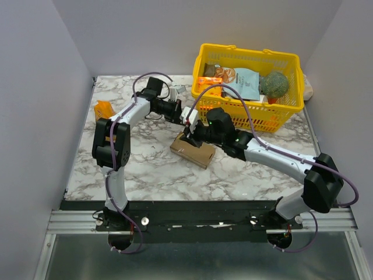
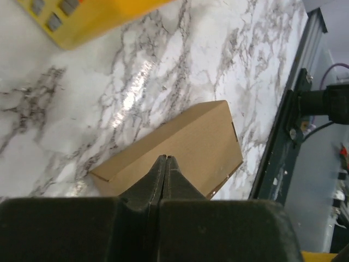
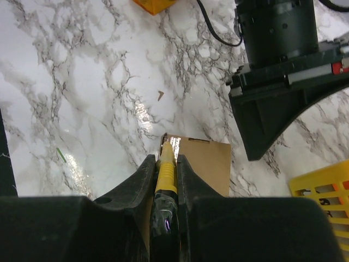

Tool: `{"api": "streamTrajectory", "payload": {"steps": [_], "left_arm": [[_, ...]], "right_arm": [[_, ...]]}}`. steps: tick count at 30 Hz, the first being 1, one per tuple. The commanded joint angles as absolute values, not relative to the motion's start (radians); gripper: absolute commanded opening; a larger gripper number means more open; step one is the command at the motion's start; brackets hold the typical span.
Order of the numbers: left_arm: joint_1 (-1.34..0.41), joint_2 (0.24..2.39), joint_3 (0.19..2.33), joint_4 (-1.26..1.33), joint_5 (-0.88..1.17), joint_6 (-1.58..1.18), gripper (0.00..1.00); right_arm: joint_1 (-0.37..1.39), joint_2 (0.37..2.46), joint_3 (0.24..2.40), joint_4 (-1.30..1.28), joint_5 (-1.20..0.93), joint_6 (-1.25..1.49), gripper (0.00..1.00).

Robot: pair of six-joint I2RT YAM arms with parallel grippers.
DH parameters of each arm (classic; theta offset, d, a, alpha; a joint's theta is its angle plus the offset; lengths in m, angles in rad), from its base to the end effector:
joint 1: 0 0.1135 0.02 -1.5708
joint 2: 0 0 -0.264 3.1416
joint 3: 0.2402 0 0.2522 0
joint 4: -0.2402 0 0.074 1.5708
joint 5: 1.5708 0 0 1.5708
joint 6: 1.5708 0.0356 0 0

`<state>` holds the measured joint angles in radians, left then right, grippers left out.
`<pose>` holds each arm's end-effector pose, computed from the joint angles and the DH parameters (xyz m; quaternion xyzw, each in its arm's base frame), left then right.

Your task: Unpack the express box

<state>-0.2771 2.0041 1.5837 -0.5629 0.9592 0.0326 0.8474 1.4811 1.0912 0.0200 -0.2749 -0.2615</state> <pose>0.4069 -0.1460 0.2293 0.2630 0.8184 -0.4697 0.2011 0.2222 0.2662 0.2997 -0.4961 0.6541 0.2699 0.5032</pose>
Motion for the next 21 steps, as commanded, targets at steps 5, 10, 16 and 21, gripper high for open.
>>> {"api": "streamTrajectory", "payload": {"steps": [5,10,16,21], "left_arm": [[-0.334,2.071,1.54,-0.655,1.074,0.097,0.0],[-0.351,2.118,1.548,-0.672,1.057,0.08,0.0],[-0.356,2.174,1.546,-0.644,1.0,0.017,0.0],[-0.354,2.21,1.549,-0.643,0.976,0.009,0.0]], "right_arm": [[0.896,1.539,1.088,0.11,-0.198,-0.261,0.01],[0.905,1.546,1.06,0.11,-0.184,-0.259,0.0],[0.907,1.565,1.039,0.135,-0.141,-0.279,0.0],[0.908,1.611,1.049,0.189,-0.091,-0.275,0.0]]}}
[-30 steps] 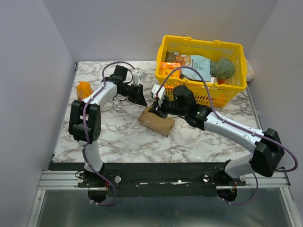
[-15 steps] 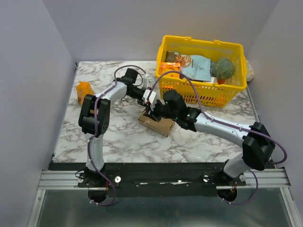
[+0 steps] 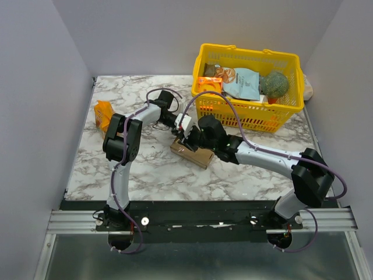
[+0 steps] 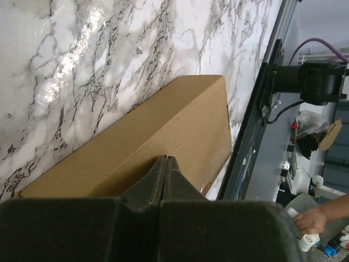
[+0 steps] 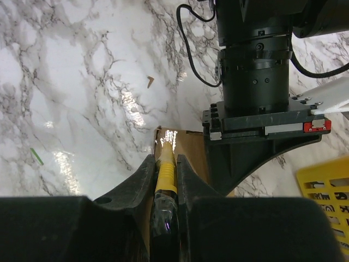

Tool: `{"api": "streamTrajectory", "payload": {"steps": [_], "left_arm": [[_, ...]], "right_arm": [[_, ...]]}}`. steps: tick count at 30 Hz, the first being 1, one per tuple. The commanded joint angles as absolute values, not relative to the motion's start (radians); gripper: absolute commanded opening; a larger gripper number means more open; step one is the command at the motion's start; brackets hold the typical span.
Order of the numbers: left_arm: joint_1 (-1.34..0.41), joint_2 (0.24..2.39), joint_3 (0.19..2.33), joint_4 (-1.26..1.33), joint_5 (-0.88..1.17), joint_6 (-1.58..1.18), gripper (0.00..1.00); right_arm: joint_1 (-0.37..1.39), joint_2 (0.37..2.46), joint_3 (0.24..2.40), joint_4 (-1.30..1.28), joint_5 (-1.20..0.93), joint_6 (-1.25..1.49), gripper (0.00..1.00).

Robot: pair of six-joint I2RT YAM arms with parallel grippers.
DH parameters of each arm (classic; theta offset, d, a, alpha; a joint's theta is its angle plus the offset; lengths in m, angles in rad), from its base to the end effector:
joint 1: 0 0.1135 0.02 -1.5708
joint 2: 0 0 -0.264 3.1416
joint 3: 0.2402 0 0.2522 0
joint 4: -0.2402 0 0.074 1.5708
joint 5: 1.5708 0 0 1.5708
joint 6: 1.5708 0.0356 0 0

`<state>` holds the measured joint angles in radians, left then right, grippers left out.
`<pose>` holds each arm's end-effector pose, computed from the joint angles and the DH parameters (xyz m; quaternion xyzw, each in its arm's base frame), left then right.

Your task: Unpack the express box

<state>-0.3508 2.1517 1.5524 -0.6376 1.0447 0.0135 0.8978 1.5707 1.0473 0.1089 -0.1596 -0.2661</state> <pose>0.3943 -0.1771 0.1588 0.2363 0.8254 -0.5092 0.0594 0.2212 0.2866 0.2631 -0.4952 0.6735 0.2327 0.4971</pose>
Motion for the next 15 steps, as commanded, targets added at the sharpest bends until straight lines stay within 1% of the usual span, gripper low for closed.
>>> {"api": "streamTrajectory", "payload": {"steps": [1,7,13,15], "left_arm": [[-0.354,2.212,1.548,-0.641,0.973,0.006,0.0],[-0.354,2.227,1.542,-0.618,0.94,0.005,0.0],[-0.354,2.227,1.539,-0.612,0.939,-0.032,0.0],[-0.354,2.227,1.536,-0.607,0.94,-0.035,0.0]], "right_arm": [[0.907,1.62,1.057,0.192,-0.094,-0.264,0.01],[0.907,1.641,1.065,0.227,-0.155,-0.189,0.01],[0.907,1.654,1.08,0.236,-0.049,-0.106,0.0],[0.907,1.661,1.088,0.236,-0.045,-0.092,0.01]]}}
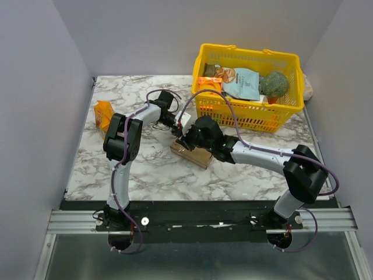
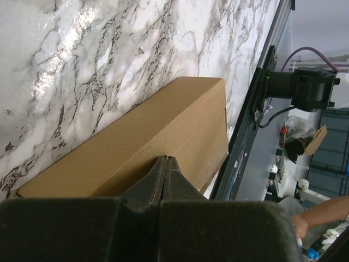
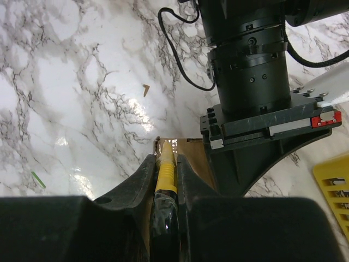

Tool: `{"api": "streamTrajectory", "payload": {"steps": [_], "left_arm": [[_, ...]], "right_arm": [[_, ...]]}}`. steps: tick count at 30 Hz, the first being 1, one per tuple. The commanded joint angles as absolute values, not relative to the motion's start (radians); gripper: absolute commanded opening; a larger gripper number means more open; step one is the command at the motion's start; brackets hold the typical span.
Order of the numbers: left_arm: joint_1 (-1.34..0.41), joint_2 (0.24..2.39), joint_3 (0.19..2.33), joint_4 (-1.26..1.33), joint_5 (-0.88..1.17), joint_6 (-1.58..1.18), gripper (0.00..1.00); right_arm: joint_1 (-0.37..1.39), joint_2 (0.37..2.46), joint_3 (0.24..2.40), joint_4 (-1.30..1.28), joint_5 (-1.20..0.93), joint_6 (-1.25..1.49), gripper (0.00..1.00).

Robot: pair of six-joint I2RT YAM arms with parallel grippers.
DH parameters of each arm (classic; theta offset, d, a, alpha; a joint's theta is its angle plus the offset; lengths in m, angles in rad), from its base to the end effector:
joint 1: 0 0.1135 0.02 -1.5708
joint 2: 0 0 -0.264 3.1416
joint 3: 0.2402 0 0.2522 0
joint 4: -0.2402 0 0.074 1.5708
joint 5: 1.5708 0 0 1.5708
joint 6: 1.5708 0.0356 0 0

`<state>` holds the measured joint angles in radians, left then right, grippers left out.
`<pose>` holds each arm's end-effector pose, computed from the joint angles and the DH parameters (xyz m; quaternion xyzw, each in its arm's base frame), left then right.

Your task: Unpack the express box

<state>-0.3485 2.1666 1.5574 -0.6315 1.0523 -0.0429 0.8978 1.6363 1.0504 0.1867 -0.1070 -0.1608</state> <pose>0.3965 -0.1770 0.1544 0.2114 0.8305 -0.5136 0.0430 0.2310 0.2959 0.2490 -0.4457 0.7033 0.2404 0.4990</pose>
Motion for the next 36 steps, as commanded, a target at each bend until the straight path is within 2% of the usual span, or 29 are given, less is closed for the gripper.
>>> {"api": "streamTrajectory", "payload": {"steps": [1,8,36], "left_arm": [[-0.354,2.227,1.536,-0.606,0.939,-0.038,0.0],[-0.354,2.224,1.539,-0.604,0.934,-0.044,0.0],[-0.35,2.226,1.549,-0.609,0.93,-0.052,0.0]], "right_arm": [[0.907,1.664,1.091,0.233,-0.043,-0.075,0.0],[0.91,1.701,1.12,0.204,-0.037,-0.003,0.0],[0.92,1.758,1.166,0.138,-0.084,-0.066,0.0]]}}
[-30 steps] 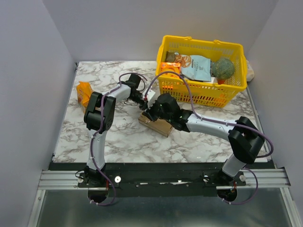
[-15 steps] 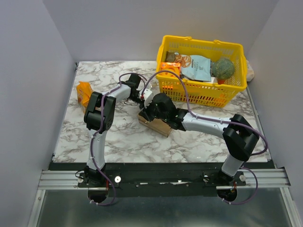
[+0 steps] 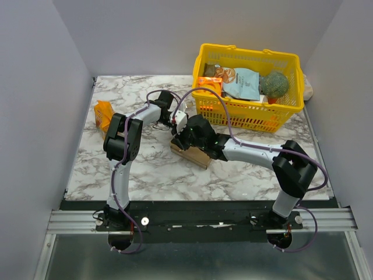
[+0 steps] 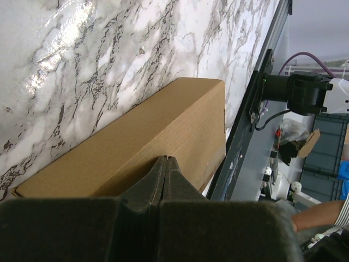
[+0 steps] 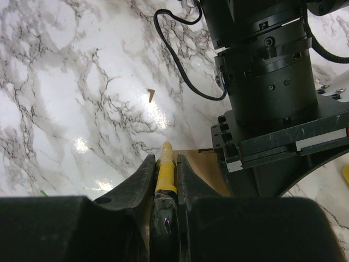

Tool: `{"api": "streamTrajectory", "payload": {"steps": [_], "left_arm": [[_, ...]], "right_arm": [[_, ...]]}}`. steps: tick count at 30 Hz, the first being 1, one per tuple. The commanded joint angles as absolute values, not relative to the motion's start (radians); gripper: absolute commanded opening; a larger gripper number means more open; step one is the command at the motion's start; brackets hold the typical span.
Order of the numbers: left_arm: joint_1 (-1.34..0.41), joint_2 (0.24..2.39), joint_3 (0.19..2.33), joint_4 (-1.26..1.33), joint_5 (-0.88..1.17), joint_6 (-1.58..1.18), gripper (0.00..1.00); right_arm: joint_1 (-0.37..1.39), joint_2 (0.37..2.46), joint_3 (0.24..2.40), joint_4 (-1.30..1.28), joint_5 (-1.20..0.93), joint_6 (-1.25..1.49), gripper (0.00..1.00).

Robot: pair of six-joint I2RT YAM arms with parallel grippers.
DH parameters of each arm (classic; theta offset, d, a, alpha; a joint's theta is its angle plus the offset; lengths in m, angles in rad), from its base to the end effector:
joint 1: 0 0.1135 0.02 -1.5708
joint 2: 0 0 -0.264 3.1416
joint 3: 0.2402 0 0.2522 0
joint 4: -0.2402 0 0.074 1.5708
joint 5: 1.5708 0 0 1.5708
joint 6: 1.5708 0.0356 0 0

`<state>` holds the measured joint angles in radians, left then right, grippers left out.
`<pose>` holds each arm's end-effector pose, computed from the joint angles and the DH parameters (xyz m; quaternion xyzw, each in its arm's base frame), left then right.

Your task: Unpack the express box

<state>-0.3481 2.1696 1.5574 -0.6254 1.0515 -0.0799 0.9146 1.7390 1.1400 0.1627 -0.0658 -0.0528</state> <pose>0.3972 -0.1770 0.1533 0.1965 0.8342 -0.5141 0.0351 0.2419 0.3180 0.2389 -0.4077 0.7380 0.2495 0.4763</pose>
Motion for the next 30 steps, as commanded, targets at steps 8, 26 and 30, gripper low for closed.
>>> {"api": "streamTrajectory", "payload": {"steps": [8,26,30], "left_arm": [[-0.348,2.227,1.548,-0.611,0.931,-0.051,0.0],[-0.347,2.226,1.548,-0.615,0.928,-0.038,0.0],[-0.345,2.226,1.555,-0.629,0.927,-0.02,0.0]], "right_arm": [[0.92,1.769,1.169,0.133,-0.095,-0.1,0.01],[0.92,1.753,1.158,0.08,-0.135,-0.143,0.0],[0.922,1.74,1.147,0.074,-0.149,-0.167,0.0]]}}
